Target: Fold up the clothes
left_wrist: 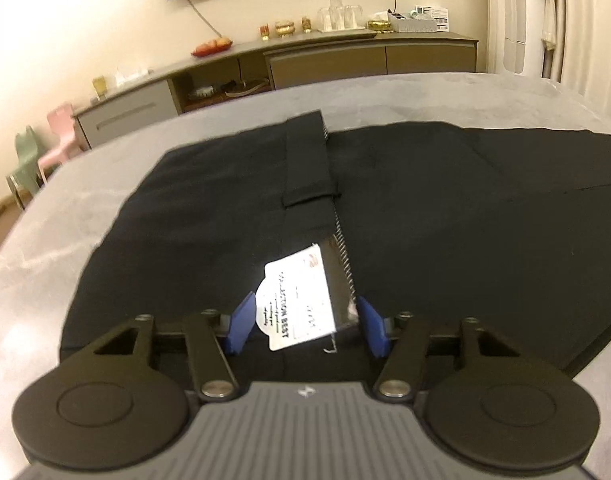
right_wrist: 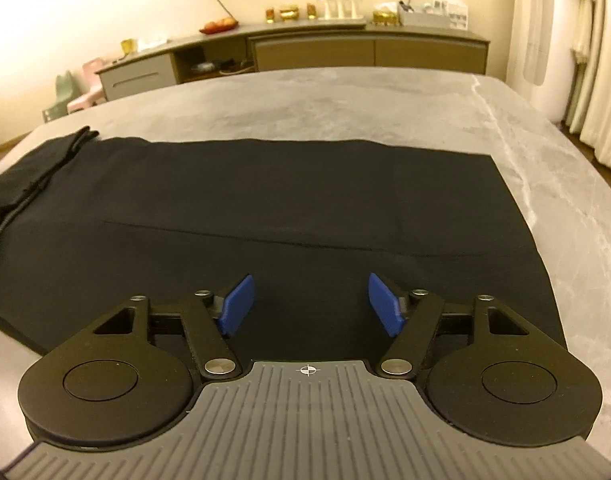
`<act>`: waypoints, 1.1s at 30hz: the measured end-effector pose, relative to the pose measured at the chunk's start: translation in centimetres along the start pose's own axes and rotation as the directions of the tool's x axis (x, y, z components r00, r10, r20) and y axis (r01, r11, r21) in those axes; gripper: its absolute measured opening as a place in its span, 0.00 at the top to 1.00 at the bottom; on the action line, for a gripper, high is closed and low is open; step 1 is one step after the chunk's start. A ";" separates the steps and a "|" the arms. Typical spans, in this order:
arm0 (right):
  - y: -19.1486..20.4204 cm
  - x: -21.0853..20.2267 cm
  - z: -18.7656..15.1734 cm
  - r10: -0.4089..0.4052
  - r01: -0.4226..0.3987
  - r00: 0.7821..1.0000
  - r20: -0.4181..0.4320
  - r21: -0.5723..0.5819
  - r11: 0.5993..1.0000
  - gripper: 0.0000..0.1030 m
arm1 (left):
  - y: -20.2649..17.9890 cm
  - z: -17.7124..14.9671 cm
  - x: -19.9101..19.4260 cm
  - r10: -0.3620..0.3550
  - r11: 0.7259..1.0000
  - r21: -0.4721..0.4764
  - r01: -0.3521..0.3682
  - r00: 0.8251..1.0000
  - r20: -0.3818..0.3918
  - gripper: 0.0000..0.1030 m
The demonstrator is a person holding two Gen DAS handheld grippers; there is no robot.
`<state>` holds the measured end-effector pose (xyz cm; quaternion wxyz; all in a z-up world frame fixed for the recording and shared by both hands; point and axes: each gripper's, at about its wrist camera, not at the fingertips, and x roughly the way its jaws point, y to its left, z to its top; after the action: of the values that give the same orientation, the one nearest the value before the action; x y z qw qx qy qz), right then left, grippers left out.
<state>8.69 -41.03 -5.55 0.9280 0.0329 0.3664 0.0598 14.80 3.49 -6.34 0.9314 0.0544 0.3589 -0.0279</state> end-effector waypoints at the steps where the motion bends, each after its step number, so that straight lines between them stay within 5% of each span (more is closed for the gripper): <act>1: -0.6 -1.3 0.4 -0.018 0.017 0.999 0.027 0.042 0.999 0.33 | -0.2 0.1 -0.7 -0.005 1.000 -0.015 0.006 1.000 0.015 0.51; 4: -3.9 -4.9 0.0 -0.100 0.081 0.990 0.099 0.185 0.979 0.21 | -0.9 0.3 -3.0 -0.033 0.997 -0.073 0.038 0.997 0.063 0.49; 8: -8.4 -6.3 -1.7 -0.161 0.129 0.984 0.075 0.318 0.939 0.20 | -4.3 1.2 -5.0 -0.198 0.964 -0.164 0.208 0.977 0.072 0.40; 12: -9.5 -5.4 -2.8 -0.138 0.117 0.990 0.038 0.343 0.932 0.21 | -10.7 4.5 -4.3 -0.380 0.910 -0.168 0.380 0.924 0.036 0.39; 17: -8.0 -4.4 -2.4 -0.164 0.150 0.986 0.028 0.288 0.946 0.21 | -21.6 10.9 -1.8 -0.571 0.816 -0.124 0.564 0.820 -0.034 0.32; 21: -6.8 -4.1 -2.3 -0.161 0.150 0.987 0.027 0.242 0.959 0.21 | -31.6 14.4 1.2 -0.580 0.809 0.008 0.588 0.800 -0.154 0.31; 24: -5.4 -4.1 -2.5 -0.174 0.168 0.984 0.030 0.145 0.975 0.38 | -37.5 15.4 3.0 -0.569 0.805 0.047 0.592 0.791 -0.226 0.31; 28: -3.1 -4.0 -2.7 -0.204 0.205 0.977 0.057 -0.006 0.979 0.82 | -42.2 16.2 5.0 -0.560 0.793 0.088 0.602 0.779 -0.281 0.31; 31: -1.2 -4.0 -2.8 -0.223 0.232 0.971 0.091 -0.111 0.966 0.96 | -44.9 15.9 6.4 -0.540 0.777 0.148 0.612 0.769 -0.341 0.31; 33: 0.0 -3.9 -2.9 -0.233 0.251 0.966 0.115 -0.180 0.951 0.96 | -45.9 15.7 7.4 -0.509 0.770 0.199 0.606 0.772 -0.381 0.31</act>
<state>3.89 -41.46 -4.99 0.9430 -0.0994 0.3170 -0.0208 26.55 -44.03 -3.55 0.7917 0.0936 0.4890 -0.3540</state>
